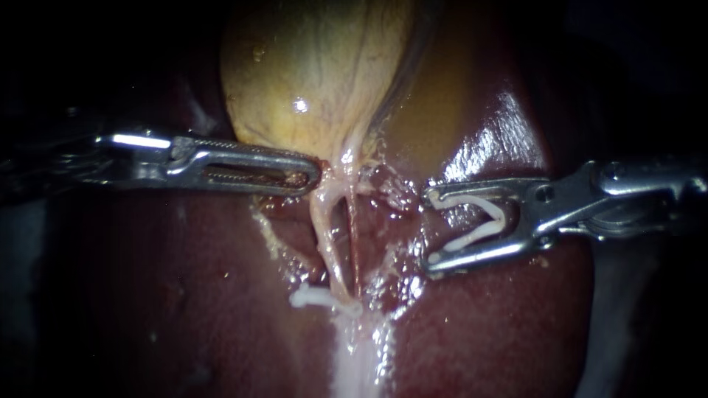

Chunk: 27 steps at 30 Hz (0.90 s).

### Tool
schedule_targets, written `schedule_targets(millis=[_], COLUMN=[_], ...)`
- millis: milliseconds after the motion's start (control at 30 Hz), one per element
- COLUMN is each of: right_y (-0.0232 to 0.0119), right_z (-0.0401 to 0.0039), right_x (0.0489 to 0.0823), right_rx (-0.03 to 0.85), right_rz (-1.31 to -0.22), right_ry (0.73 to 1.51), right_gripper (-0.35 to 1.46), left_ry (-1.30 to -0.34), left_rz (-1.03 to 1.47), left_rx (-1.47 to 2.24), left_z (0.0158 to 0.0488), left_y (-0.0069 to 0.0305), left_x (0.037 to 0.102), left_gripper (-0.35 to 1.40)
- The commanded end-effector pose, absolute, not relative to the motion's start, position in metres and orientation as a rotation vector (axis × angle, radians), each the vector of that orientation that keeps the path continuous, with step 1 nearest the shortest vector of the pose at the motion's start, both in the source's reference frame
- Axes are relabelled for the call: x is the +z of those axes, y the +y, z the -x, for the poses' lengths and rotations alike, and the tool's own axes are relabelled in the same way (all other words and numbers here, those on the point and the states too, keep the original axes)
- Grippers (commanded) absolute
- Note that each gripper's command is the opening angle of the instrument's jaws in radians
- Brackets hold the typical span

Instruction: Clipping second clip left tube

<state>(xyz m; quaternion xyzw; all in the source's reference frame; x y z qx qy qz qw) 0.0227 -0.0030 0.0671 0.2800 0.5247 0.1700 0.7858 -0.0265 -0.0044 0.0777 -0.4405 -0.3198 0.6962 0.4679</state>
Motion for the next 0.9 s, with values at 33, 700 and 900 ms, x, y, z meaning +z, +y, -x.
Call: schedule_targets(millis=[33, 700, 900], right_y=[-0.0030, -0.0032, -0.0048], right_z=[-0.0227, -0.0231, -0.0250], right_x=[0.0671, 0.0673, 0.0681], right_rx=[0.367, 0.368, 0.359], right_rz=[-0.604, -0.601, -0.585], right_ry=[1.131, 1.131, 1.132], right_gripper=[0.50, 0.50, 0.50], left_ry=[-0.784, -0.814, -0.813], left_rz=[1.081, 1.091, 1.091], left_rx=[1.707, 1.683, 1.682], left_z=[0.0264, 0.0251, 0.0253], left_y=[-0.0044, -0.0050, -0.0050], left_x=[0.0777, 0.0706, 0.0706], left_gripper=[-0.35, -0.35, -0.35])
